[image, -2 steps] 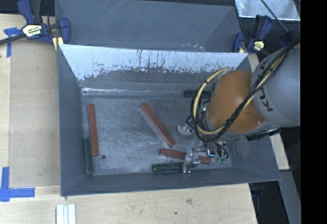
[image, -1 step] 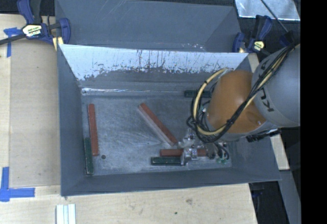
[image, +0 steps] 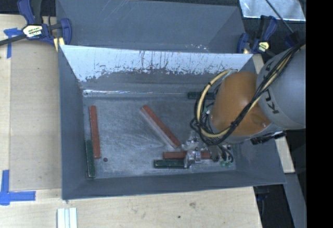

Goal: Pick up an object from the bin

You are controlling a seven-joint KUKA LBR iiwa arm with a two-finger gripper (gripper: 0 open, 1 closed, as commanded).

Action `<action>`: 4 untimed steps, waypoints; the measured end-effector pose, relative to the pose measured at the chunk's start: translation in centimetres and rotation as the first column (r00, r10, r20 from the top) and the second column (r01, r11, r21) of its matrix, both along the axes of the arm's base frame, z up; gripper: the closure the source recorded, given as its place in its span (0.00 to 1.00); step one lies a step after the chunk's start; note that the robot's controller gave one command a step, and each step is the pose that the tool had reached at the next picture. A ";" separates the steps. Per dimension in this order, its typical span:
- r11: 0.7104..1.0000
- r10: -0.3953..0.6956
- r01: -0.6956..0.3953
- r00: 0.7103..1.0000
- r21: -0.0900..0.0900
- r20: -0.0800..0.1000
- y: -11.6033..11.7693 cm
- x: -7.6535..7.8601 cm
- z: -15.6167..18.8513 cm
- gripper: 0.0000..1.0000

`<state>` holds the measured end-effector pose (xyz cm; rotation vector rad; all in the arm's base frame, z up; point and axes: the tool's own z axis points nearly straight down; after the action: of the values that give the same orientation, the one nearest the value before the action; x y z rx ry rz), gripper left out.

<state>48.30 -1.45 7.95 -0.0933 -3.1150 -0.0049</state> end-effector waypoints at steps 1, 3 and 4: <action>1.000 -0.001 0.001 1.000 -0.001 0.005 0.0 -0.1 0.3 1.00; 1.000 -0.003 0.003 1.000 -0.004 0.023 -0.1 0.0 3.1 1.00; 1.000 -0.002 0.002 1.000 -0.004 0.023 -0.1 0.0 5.3 1.00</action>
Offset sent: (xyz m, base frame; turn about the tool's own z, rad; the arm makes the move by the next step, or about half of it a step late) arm -0.0001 0.0000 0.0133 0.0000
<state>48.31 -1.53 13.20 -0.0973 -3.1383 -0.0002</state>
